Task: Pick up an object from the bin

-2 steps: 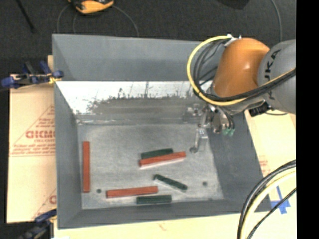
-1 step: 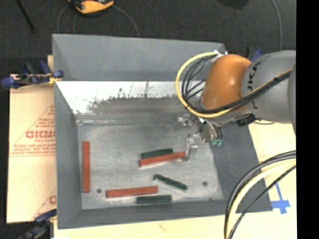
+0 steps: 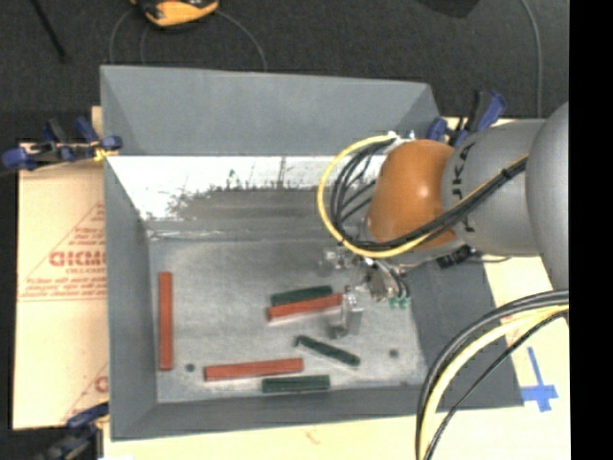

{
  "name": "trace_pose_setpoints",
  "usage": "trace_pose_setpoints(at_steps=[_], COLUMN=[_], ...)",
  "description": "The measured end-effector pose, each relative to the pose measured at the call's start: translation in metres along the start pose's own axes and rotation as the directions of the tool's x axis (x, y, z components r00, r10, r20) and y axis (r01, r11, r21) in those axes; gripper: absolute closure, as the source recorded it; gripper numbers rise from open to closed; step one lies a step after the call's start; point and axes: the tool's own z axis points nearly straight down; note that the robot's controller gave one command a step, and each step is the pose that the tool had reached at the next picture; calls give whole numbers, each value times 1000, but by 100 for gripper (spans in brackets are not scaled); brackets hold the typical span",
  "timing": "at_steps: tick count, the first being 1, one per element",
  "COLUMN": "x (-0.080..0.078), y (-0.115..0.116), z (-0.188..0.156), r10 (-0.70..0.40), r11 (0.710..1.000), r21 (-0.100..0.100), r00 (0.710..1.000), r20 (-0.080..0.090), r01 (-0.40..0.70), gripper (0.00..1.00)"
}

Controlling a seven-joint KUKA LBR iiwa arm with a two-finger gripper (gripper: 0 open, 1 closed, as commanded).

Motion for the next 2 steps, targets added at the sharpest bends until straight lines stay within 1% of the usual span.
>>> trace_pose_setpoints(at_steps=[1, 2], x=[6, 6], y=[3, 3], z=[-5, -5], r10=[-290, -289], r11=[957, 957], r21=[0, 0], r00=[957, 957], r20=[3, 3], r01=[290, 289], gripper=[100, 100])
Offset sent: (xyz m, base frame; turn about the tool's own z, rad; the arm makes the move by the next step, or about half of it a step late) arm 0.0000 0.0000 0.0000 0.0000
